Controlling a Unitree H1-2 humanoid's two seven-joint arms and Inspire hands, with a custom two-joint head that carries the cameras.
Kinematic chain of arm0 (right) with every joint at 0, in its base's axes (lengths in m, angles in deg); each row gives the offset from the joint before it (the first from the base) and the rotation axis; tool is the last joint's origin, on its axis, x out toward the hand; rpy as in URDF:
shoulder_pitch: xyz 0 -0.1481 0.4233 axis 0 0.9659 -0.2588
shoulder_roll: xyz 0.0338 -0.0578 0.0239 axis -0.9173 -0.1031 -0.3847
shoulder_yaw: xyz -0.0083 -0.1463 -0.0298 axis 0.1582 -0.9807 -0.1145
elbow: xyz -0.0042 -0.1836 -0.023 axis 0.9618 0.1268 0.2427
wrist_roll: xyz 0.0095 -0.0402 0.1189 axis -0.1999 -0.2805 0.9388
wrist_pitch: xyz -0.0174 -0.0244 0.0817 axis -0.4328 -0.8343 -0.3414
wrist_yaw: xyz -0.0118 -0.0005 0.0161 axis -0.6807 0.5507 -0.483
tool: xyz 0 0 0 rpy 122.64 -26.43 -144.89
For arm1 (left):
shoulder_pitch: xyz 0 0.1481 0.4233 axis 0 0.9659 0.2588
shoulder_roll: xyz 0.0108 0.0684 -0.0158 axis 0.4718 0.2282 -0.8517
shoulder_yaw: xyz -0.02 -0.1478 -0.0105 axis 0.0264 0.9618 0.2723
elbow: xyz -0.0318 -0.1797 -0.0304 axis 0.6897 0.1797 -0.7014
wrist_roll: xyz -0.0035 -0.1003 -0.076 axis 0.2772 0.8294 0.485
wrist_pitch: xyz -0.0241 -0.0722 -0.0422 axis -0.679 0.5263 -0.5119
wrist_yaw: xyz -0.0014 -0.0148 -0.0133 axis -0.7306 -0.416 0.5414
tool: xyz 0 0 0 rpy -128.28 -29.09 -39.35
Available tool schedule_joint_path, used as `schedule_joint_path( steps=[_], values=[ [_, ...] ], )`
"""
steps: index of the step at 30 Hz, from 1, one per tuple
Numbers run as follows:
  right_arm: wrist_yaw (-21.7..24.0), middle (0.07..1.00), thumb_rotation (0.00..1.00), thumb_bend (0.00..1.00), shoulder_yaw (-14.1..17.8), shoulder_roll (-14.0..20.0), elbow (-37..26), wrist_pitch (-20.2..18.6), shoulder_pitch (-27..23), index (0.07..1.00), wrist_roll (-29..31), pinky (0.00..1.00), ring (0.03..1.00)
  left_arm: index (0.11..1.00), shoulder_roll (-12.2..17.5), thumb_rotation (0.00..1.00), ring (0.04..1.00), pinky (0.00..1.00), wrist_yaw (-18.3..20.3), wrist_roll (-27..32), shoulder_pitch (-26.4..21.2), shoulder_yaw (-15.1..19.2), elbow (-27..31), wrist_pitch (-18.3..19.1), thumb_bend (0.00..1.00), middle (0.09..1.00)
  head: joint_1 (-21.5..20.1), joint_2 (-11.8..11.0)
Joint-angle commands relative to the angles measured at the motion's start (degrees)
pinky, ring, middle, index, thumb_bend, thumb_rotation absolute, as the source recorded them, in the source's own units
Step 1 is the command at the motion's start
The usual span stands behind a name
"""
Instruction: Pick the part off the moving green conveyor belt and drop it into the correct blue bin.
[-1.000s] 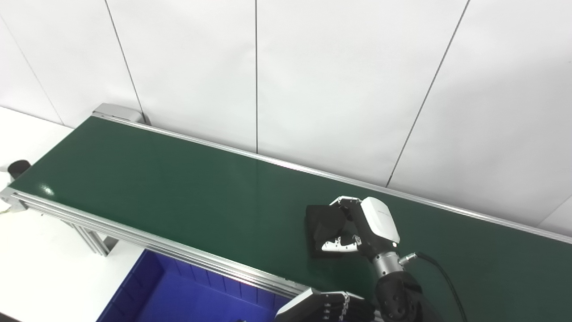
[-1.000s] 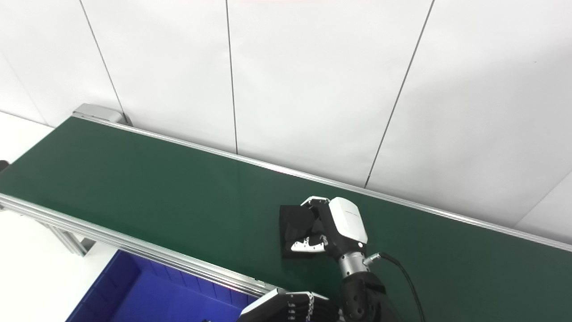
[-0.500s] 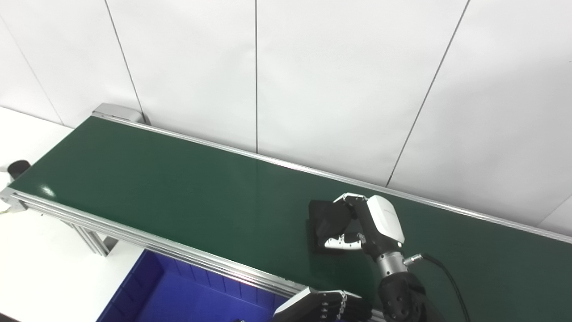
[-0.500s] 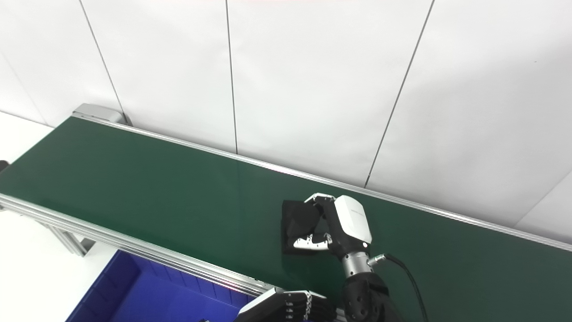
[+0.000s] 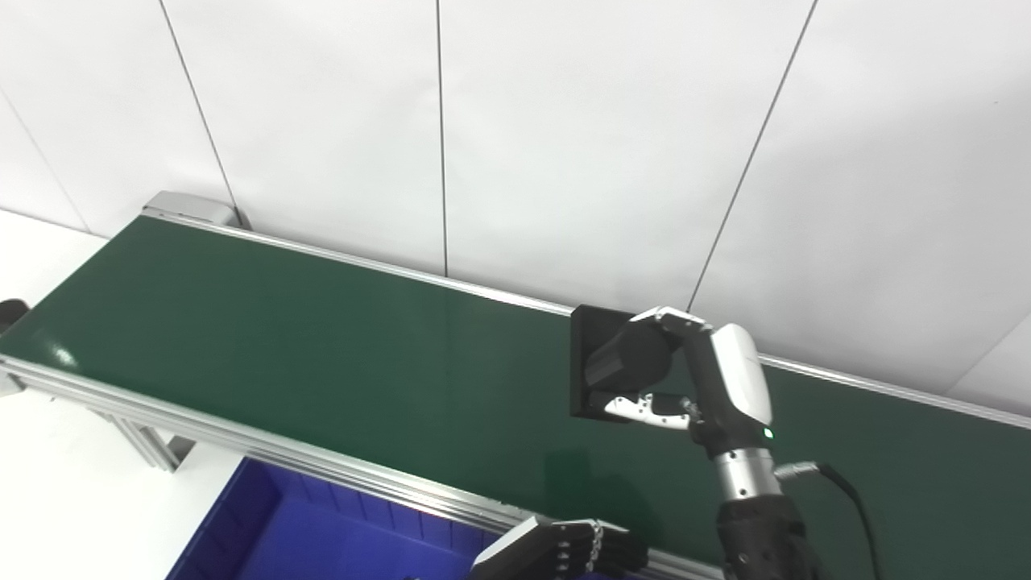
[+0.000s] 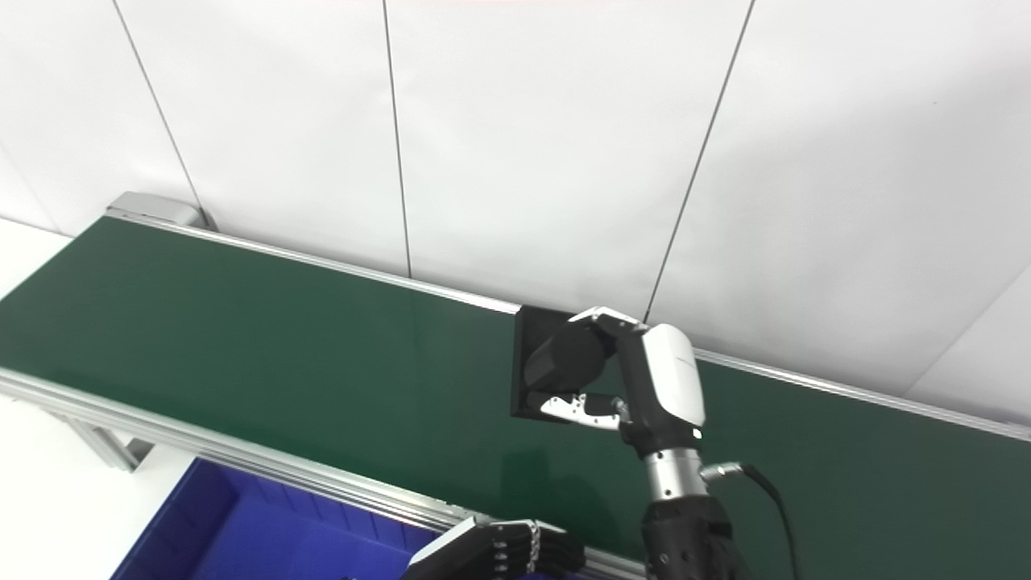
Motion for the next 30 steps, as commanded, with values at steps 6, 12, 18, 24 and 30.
schedule_joint_path(
  steps=[6,12,18,24,30],
  values=[
    [2.89,0.479,0.0,0.53,3.85,0.65,-11.17,-2.72,1.3,0.497,0.92,0.48,0.533,0.745,0.99,0.24,0.798,0.81,1.55,2.21,0.27,0.31,2.35,-1.58,1.0,0.771,-2.97,1.08],
    [4.54,0.473,0.0,0.53,6.88,0.76,-16.35,-3.51,4.08,0.5,3.72,0.45,0.509,0.744,2.16,0.24,0.804,0.82,1.97,3.23,0.8,0.71,3.91,-0.56,1.0,0.774,-6.41,2.26],
    [5.64,0.487,0.0,0.53,9.13,0.92,-21.35,-4.56,6.94,0.491,3.65,0.46,0.512,0.748,3.47,0.24,0.808,0.82,2.5,4.54,1.12,1.2,5.36,0.63,1.0,0.775,-9.95,3.6],
    [6.94,0.485,0.0,0.53,11.18,1.28,-27.44,-7.41,10.18,0.492,2.58,0.44,0.506,0.747,4.58,0.25,0.807,0.82,2.44,5.14,1.85,1.98,7.96,2.99,1.0,0.774,-13.54,5.57],
    [8.17,0.483,0.0,0.53,12.99,1.27,-32.67,-9.96,13.94,0.492,0.58,0.4,0.493,0.755,5.98,0.25,0.804,0.83,2.96,6.25,2.4,2.89,10.42,4.71,1.0,0.776,-17.98,7.59]
  ],
)
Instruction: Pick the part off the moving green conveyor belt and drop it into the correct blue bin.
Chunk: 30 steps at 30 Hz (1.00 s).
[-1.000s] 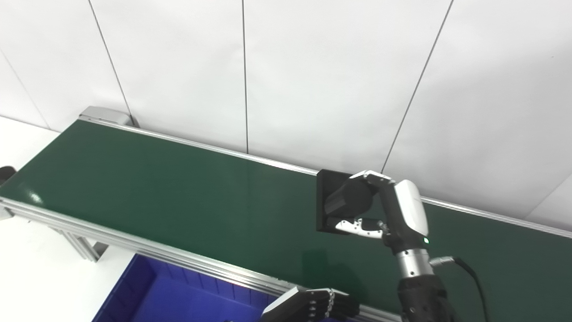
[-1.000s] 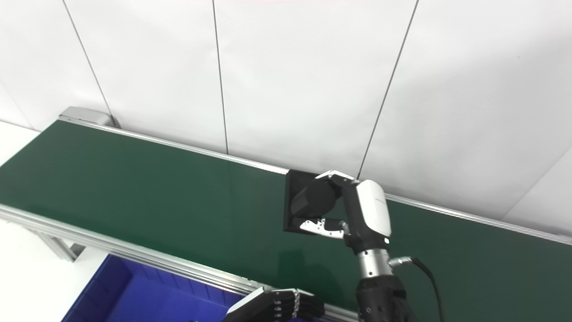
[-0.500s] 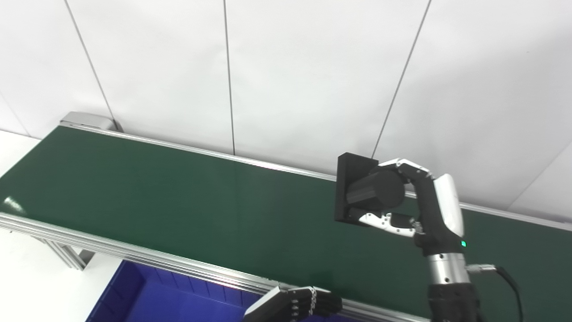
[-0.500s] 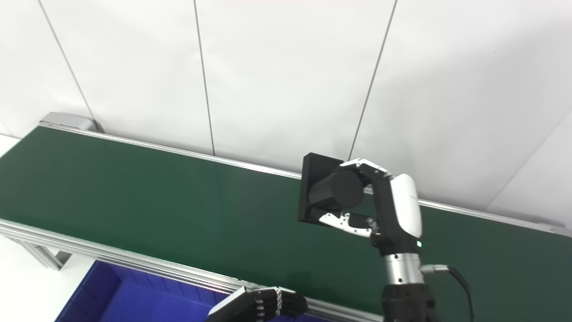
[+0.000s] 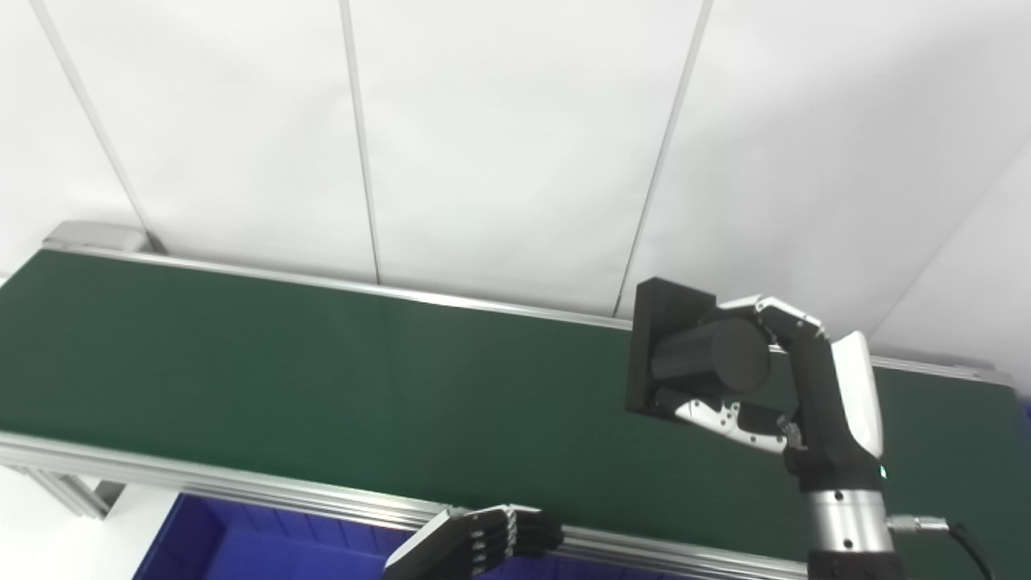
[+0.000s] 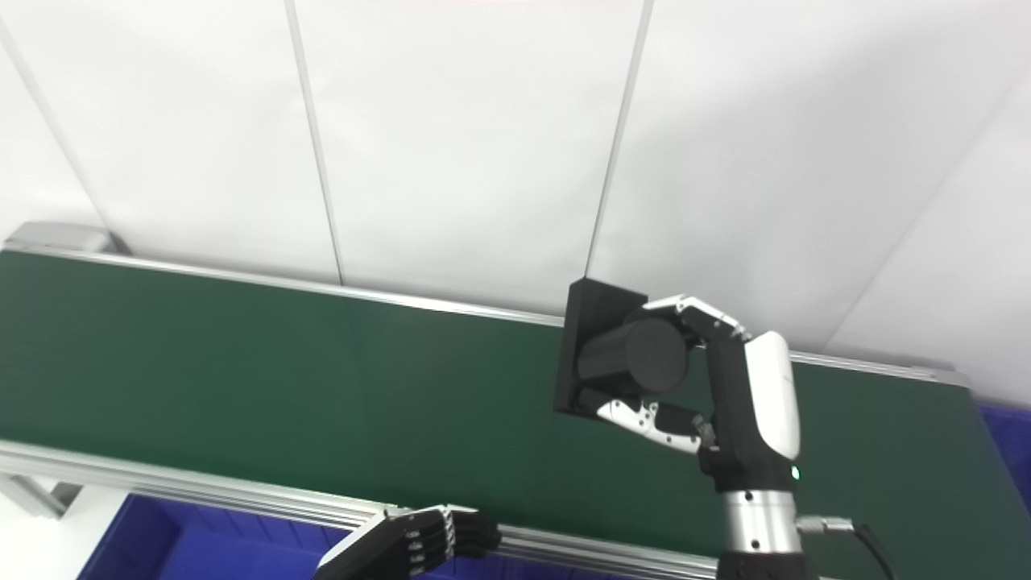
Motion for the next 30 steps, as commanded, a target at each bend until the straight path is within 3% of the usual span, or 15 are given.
schedule_joint_path(
  steps=[1,19,30],
  values=[
    [0.03,0.484,0.0,0.53,0.88,-0.21,-3.9,-0.91,0.52,0.492,-0.32,0.4,0.494,0.755,0.83,0.24,0.804,0.83,0.99,2.16,-0.13,0.53,2.63,0.18,1.0,0.776,-1.65,0.98],
    [-2.29,0.48,0.0,0.53,4.63,-4.75,-12.29,-0.29,15.51,0.493,-3.05,0.37,0.47,0.757,5.23,0.25,0.799,0.83,4.55,7.78,-0.55,3.53,5.42,2.25,1.0,0.776,-13.34,7.2],
    [-6.66,0.486,0.0,0.53,6.06,-7.46,-9.0,2.69,25.34,0.488,-0.86,0.36,0.453,0.759,6.16,0.26,0.801,0.84,5.73,9.36,-0.66,5.01,6.4,3.89,1.0,0.773,-17.12,9.0]
  ],
)
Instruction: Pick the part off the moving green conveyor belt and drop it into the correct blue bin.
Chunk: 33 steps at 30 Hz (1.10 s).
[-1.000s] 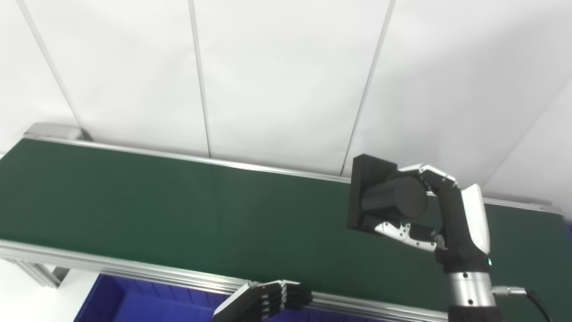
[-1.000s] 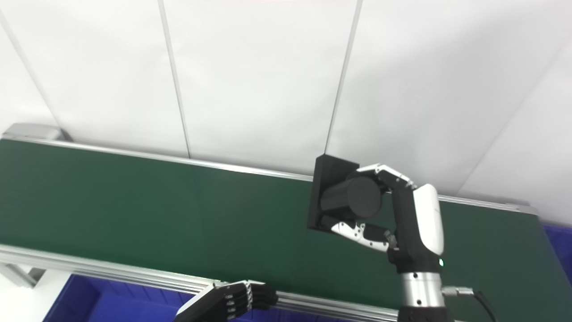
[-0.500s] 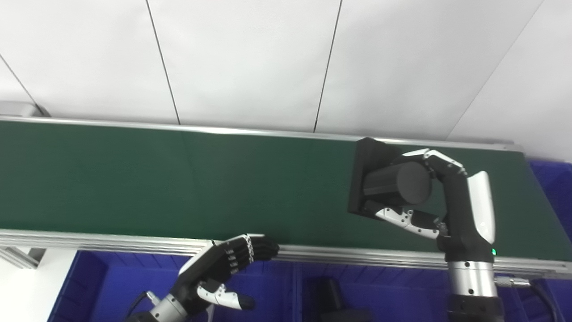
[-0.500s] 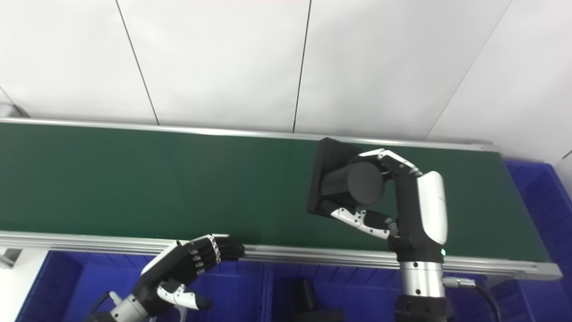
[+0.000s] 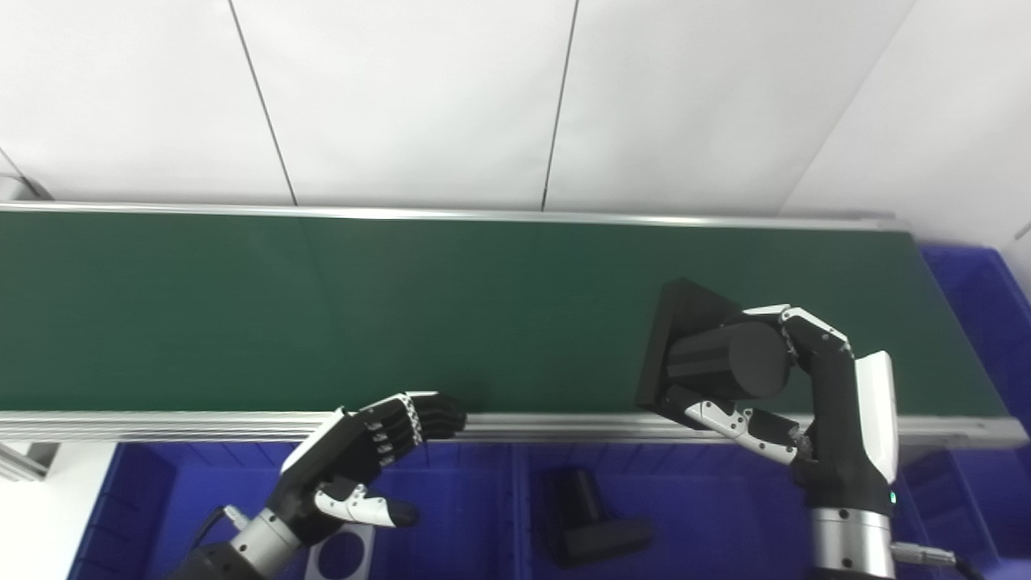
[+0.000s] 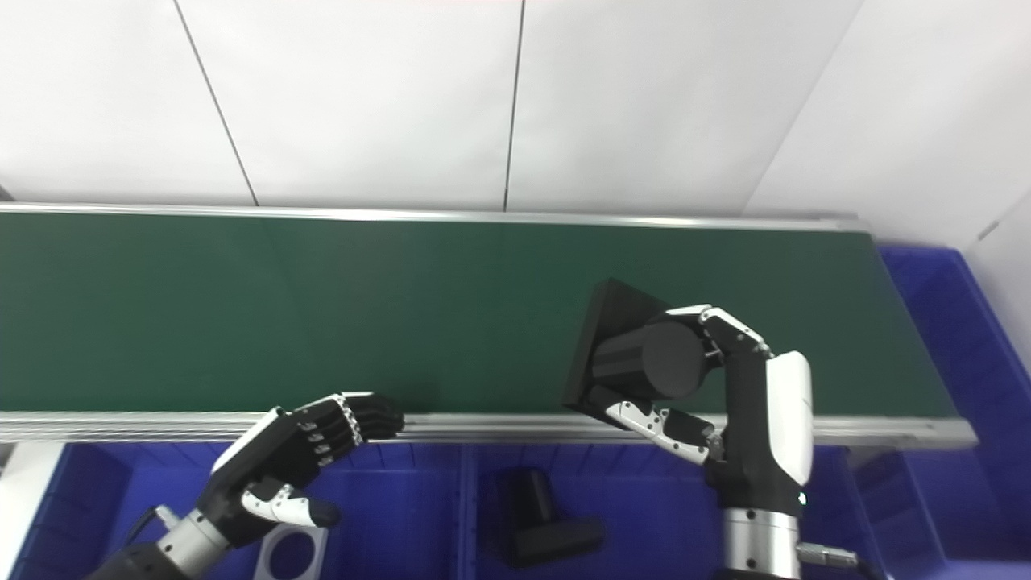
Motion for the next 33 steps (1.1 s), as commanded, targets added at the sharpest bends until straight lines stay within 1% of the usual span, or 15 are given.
schedule_joint_path(
  steps=[1,3,4,6,8,10,14,17,23,29,33],
  values=[
    [-2.21,0.481,0.0,0.53,0.48,-0.64,0.39,3.31,1.43,0.491,1.47,0.35,0.446,0.758,0.66,0.26,0.801,0.84,0.76,1.66,-0.78,0.65,2.04,-0.23,1.0,0.773,-0.52,0.21],
    [-3.28,0.477,0.0,0.53,0.65,-0.92,2.02,3.46,3.08,0.494,1.49,0.36,0.447,0.759,0.83,0.26,0.801,0.84,1.09,1.7,-0.87,0.79,1.92,-0.49,1.0,0.775,-0.85,0.38],
    [-4.09,0.479,0.0,0.53,0.77,-0.99,3.21,3.72,3.79,0.494,0.93,0.39,0.465,0.761,0.9,0.26,0.803,0.84,1.24,1.81,-0.92,0.87,1.89,-0.52,1.0,0.777,-1.0,0.44],
    [-5.92,0.481,0.0,0.53,0.94,-0.97,5.79,4.35,4.91,0.493,0.03,0.41,0.482,0.761,1.08,0.25,0.8,0.84,1.35,2.07,-0.94,0.99,1.96,-0.44,1.0,0.776,-1.4,0.68],
    [-7.61,0.478,0.0,0.53,1.12,-1.02,8.27,5.17,5.94,0.496,0.71,0.42,0.488,0.76,1.26,0.25,0.799,0.84,1.51,2.24,-0.94,1.19,1.96,-0.48,1.0,0.775,-1.78,0.92],
    [-9.04,0.475,0.0,0.53,1.37,-1.09,10.35,5.59,6.68,0.499,1.47,0.41,0.482,0.761,1.4,0.25,0.8,0.84,1.74,2.33,-0.99,1.35,1.88,-0.46,1.0,0.776,-1.99,0.99],
    [-11.66,0.475,0.0,0.53,1.97,-1.34,13.92,6.24,7.23,0.498,1.95,0.38,0.465,0.763,1.64,0.26,0.798,0.84,1.98,2.55,-1.09,1.71,1.87,-0.37,1.0,0.777,-3.15,1.45],
    [-13.56,0.478,0.0,0.53,2.58,-1.41,16.81,6.21,7.57,0.498,1.93,0.38,0.473,0.762,1.78,0.25,0.793,0.83,2.0,2.7,-1.09,2.02,2.03,-0.12,1.0,0.775,-3.33,1.74],
    [-16.67,0.479,0.0,0.53,3.68,-1.11,22.64,7.64,7.85,0.498,3.87,0.39,0.474,0.754,2.05,0.26,0.789,0.82,1.69,2.5,-0.92,2.2,2.73,0.31,1.0,0.771,-3.44,2.14],
    [-17.9,0.465,0.0,0.53,4.43,-1.0,26.55,8.14,7.8,0.509,5.94,0.37,0.45,0.752,2.11,0.25,0.79,0.83,1.59,2.58,-0.75,2.49,3.47,1.06,1.0,0.77,-3.57,2.57],
    [-19.04,0.456,0.0,0.53,4.62,-0.74,29.02,9.43,7.62,0.514,6.38,0.36,0.435,0.751,2.1,0.25,0.786,0.82,1.82,2.9,-0.81,2.72,3.42,1.14,1.0,0.769,-3.69,2.82]
  ],
)
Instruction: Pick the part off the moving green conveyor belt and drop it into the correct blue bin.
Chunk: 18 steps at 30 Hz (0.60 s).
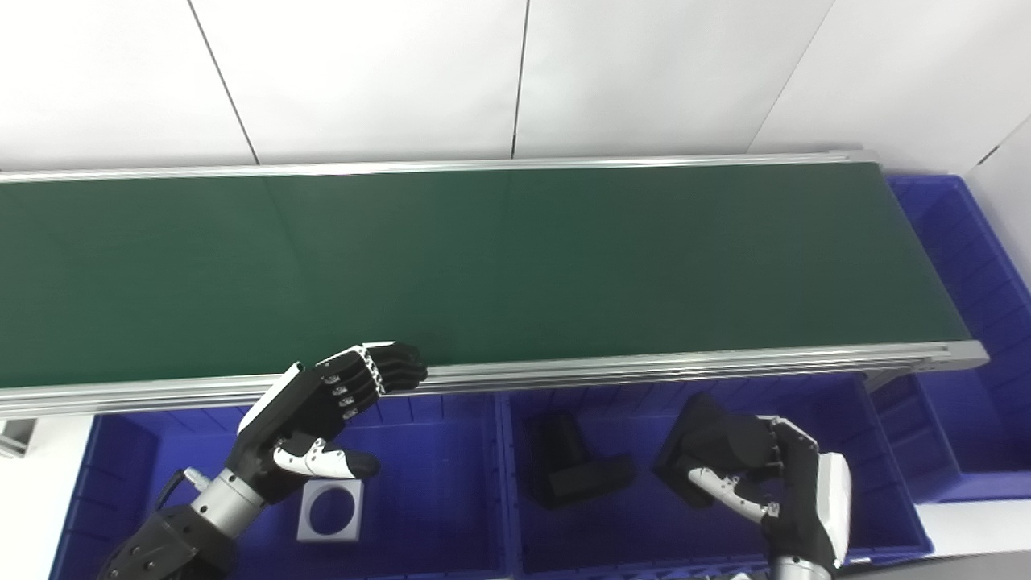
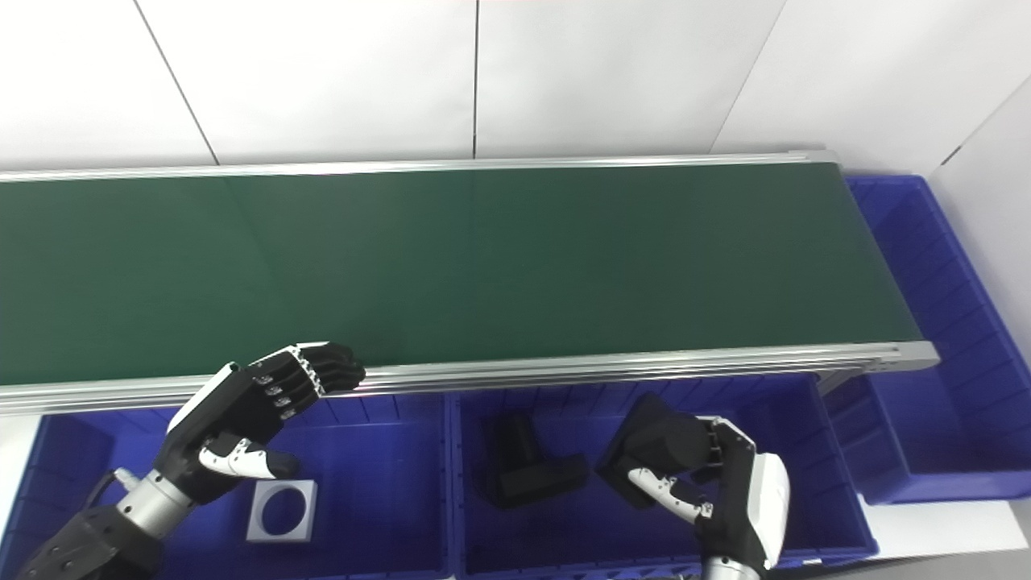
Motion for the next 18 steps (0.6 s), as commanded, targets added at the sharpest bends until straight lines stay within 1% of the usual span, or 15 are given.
schedule_joint_path(
  steps=[1,8,13,18],
  values=[
    [-1.86,0.454,0.0,0.52,0.5,0.02,-0.55,3.29,0.1,0.515,0.47,0.36,0.434,0.751,0.66,0.25,0.786,0.82,0.52,0.92,-0.72,0.48,1.8,-0.77,1.0,0.768,0.0,-0.08],
    [-2.28,0.45,0.0,0.52,0.34,-0.14,1.44,2.35,0.11,0.519,0.52,0.38,0.448,0.753,0.71,0.26,0.788,0.82,0.65,0.78,-0.73,0.55,1.98,-0.66,1.0,0.771,-0.06,0.31],
    [-2.8,0.435,0.0,0.52,0.25,0.19,4.44,3.58,-0.36,0.523,0.91,0.36,0.434,0.753,0.63,0.26,0.792,0.83,0.42,0.64,-0.72,0.53,2.18,-0.31,1.0,0.773,0.18,0.31],
    [-2.7,0.44,0.0,0.52,0.09,0.13,5.18,2.74,-0.74,0.523,0.78,0.37,0.445,0.754,0.55,0.26,0.79,0.83,0.57,0.82,-0.73,0.56,2.09,-0.41,1.0,0.773,0.57,0.42]
  ],
)
